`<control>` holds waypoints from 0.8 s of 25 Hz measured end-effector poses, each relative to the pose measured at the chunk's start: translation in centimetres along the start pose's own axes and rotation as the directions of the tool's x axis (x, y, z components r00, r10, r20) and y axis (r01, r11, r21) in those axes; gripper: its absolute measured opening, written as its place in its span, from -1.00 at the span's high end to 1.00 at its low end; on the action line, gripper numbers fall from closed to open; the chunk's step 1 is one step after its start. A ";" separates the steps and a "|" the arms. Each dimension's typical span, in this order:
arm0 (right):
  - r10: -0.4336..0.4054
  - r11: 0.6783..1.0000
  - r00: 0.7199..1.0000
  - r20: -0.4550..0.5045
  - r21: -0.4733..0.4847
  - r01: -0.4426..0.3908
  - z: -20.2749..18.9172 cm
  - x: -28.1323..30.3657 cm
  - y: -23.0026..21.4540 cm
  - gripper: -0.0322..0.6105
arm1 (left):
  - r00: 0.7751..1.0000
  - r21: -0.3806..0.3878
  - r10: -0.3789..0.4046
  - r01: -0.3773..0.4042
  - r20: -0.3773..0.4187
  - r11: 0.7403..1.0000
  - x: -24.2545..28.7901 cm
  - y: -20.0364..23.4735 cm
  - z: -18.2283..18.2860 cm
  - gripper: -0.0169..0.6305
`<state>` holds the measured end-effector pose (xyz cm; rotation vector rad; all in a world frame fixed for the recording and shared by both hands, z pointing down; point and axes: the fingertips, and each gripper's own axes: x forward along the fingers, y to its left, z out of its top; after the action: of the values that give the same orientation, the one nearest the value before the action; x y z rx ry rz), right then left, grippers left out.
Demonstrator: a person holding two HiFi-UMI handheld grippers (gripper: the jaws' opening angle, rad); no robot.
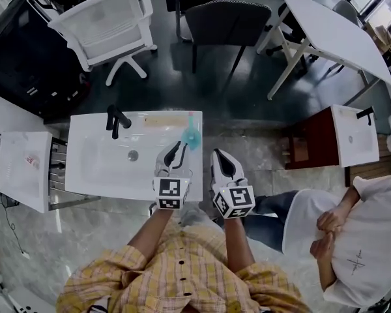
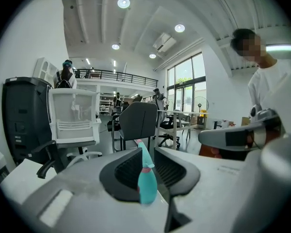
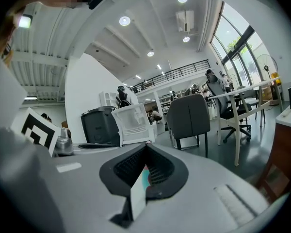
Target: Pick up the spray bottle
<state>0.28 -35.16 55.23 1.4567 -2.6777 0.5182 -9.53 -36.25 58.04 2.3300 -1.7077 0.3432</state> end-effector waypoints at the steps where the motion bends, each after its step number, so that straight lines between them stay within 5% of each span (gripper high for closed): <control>1: -0.002 1.000 1.000 -0.003 0.005 0.002 -0.2 0.1 -0.2 0.89 | 1.000 -0.005 0.000 0.000 -0.008 1.000 0.4 0.0 -0.2 0.73; 9: -0.016 1.000 1.000 -0.021 0.020 0.016 -1.2 1.0 -1.9 0.89 | 0.999 -0.019 0.000 -0.001 -0.054 1.000 3.6 -0.2 -1.5 0.52; 20: -0.038 0.999 0.998 -0.044 0.027 0.040 -2.0 2.1 -3.8 0.89 | 0.992 -0.010 0.057 -0.058 -0.114 0.998 7.1 0.6 -2.8 0.52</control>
<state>2.03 -38.15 58.52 1.4839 -2.6139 0.5802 -8.15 -41.95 63.01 2.2101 -1.7198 0.4646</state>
